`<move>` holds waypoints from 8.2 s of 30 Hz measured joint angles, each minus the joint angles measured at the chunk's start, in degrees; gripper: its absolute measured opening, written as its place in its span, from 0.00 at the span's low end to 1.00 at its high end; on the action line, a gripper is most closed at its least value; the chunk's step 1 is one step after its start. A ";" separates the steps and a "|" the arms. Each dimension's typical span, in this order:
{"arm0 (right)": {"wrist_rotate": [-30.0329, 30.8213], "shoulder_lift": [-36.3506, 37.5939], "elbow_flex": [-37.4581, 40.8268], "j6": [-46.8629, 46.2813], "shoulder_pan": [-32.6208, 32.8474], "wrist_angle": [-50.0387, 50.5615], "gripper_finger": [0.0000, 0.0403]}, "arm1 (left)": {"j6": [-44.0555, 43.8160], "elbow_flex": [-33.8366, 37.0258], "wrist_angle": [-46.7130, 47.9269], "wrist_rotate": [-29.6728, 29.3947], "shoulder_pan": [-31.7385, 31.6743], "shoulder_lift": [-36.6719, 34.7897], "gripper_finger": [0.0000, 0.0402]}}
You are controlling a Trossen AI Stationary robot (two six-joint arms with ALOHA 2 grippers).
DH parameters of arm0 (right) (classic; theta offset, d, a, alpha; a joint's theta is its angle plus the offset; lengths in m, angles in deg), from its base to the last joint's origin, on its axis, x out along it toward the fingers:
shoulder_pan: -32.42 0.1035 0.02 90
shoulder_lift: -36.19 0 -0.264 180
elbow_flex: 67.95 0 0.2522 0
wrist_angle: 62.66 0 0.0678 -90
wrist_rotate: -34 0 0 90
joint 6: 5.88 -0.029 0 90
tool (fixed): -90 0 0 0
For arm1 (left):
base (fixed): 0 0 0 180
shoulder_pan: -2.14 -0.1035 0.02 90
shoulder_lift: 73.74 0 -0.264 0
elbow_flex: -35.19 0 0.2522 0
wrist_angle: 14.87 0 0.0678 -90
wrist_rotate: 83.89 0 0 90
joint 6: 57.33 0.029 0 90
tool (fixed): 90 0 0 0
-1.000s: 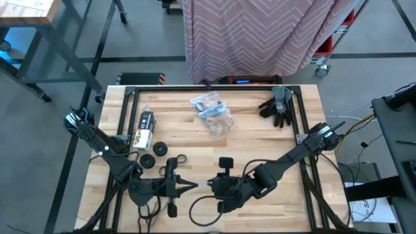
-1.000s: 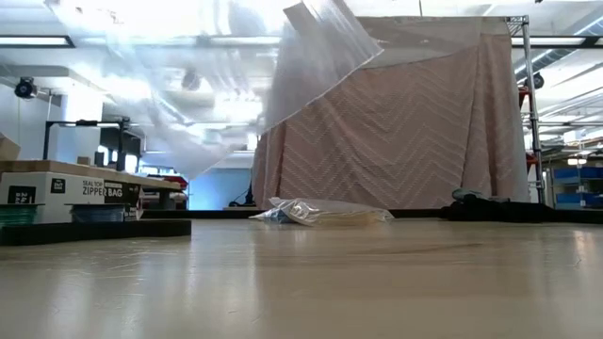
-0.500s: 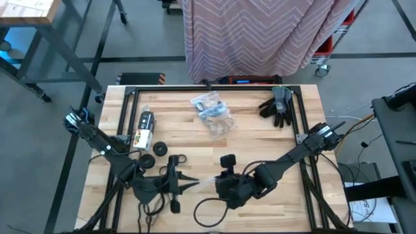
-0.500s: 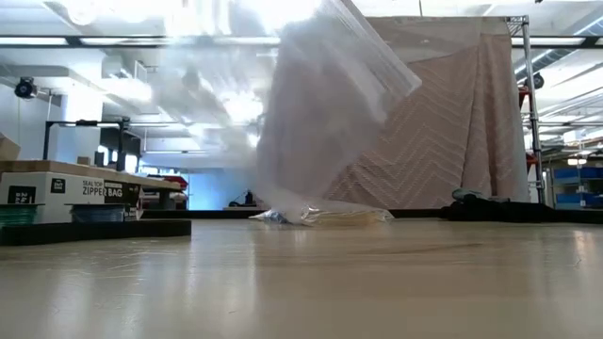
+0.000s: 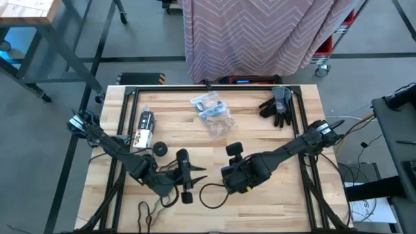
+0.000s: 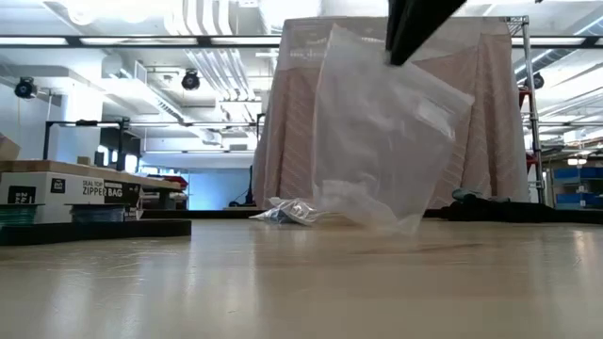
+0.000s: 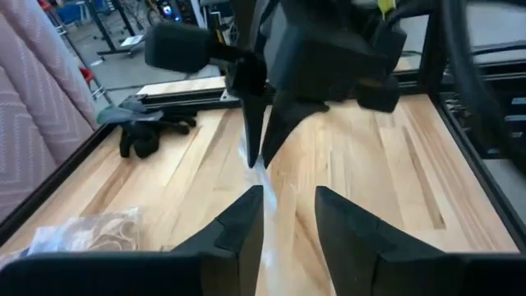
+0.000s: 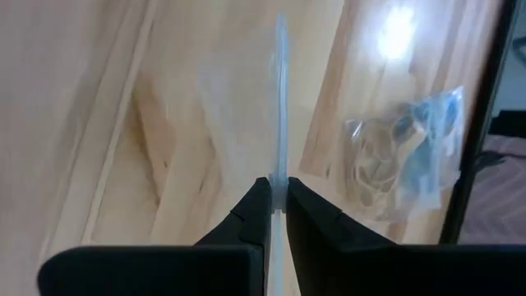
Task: Sort rubber bands
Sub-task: Open the transparent zip bag
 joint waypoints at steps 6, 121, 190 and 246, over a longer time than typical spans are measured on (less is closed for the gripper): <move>-0.37 -0.07 2.74 -1.48 -0.13 -4.23 0.05 | -0.49 0.00 -0.08 0.07 -0.04 1.36 0.26; -7.25 -4.04 -3.35 -0.08 -2.74 4.91 0.05 | -1.09 0.02 -0.59 2.15 -5.81 10.04 0.00; 12.08 19.67 40.72 -16.20 7.54 -40.86 0.09 | -2.56 0.02 6.46 4.19 -3.52 7.32 0.00; 10.79 18.14 40.72 -13.77 7.49 -44.38 0.00 | -2.92 0.02 6.43 4.17 -3.58 7.32 0.00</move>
